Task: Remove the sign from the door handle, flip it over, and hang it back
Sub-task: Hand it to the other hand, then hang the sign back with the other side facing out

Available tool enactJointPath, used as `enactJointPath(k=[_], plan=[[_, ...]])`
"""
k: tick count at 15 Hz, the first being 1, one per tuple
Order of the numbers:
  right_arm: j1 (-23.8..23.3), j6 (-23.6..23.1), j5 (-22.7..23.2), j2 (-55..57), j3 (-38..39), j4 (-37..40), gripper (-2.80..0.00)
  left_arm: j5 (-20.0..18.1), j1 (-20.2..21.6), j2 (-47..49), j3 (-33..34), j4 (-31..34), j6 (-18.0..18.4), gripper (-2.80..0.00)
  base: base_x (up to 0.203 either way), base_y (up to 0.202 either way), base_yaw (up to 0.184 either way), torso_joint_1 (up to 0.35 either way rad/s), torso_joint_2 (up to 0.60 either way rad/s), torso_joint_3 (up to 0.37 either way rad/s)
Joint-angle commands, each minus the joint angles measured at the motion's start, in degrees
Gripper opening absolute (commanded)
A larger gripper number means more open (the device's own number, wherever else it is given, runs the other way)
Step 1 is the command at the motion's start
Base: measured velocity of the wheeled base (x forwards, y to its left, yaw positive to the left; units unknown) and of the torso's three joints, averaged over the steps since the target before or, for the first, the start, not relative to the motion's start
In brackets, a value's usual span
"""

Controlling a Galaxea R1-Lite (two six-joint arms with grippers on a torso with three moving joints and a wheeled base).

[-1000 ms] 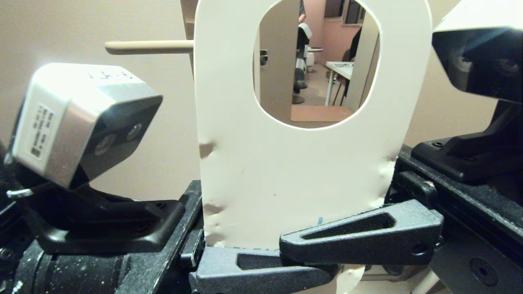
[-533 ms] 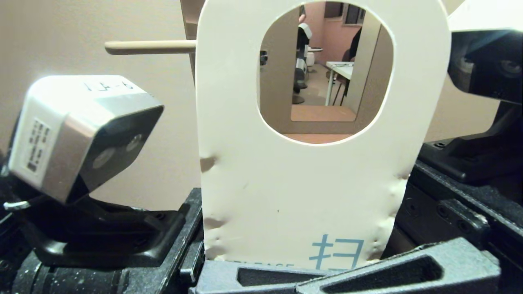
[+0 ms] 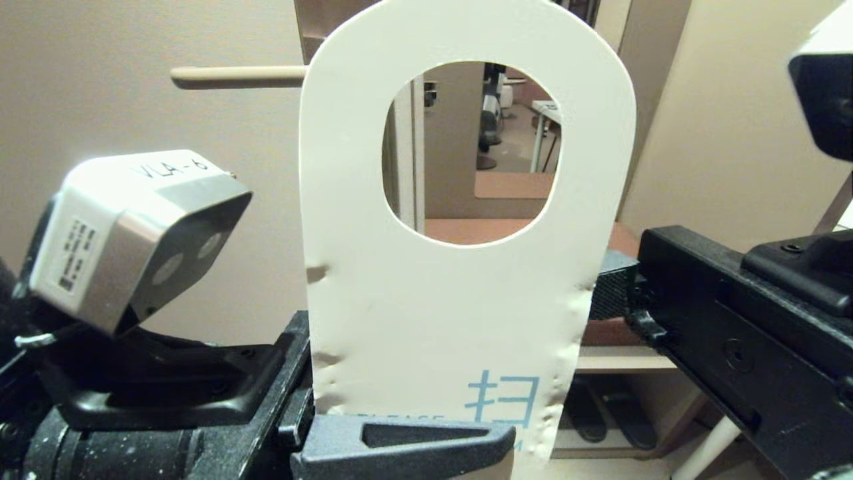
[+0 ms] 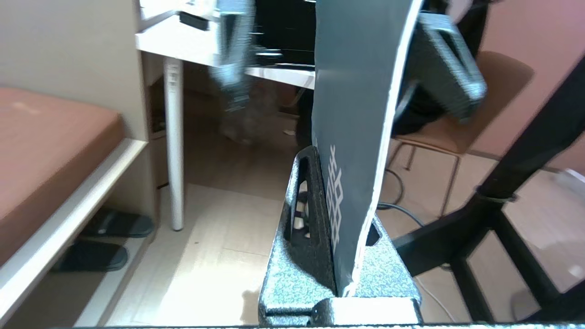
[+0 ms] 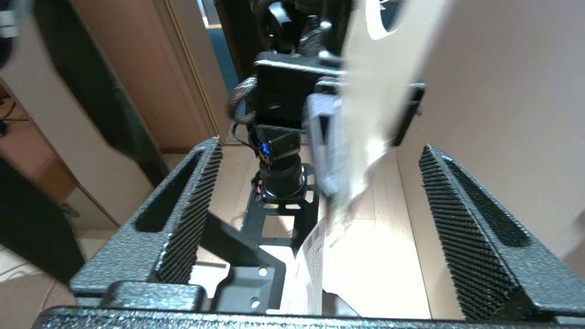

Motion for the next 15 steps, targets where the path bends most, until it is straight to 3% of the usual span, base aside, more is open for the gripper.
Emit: enactJointPath(k=[1,5,10,11,15], plan=[[-0.2,0.0,-0.6,-2.6,1.5,-0.1,0.0,-0.2,1.3,-0.3,0.1,-0.3,-0.1,-2.8,0.0,0.0,0.0,0.0,0.0,0.0],[-4.9,0.1,-1.3,-6.0,4.1,-0.1,0.0,-0.2,3.9,-1.1,0.2,-0.3,-0.2,-2.8,0.0,0.0,0.0,0.0,0.0,0.0],[-14.6,0.3,-1.2,-12.3,9.2,-0.1,0.0,-0.2,6.7,-3.6,2.3,-0.2,-0.3,-2.8,0.0,0.0,0.0,0.0,0.0,0.0],[-16.1,0.4,-1.2,-13.8,10.5,-0.1,-2.8,-0.2,6.7,-4.3,3.3,-0.2,-0.3,-2.8,0.0,0.0,0.0,0.0,0.0,0.0],[-21.1,0.1,-2.0,-19.9,17.1,-0.1,-2.8,-0.2,6.7,-7.4,6.2,-0.1,-0.3,-2.8,0.0,0.0,0.0,0.0,0.0,0.0]])
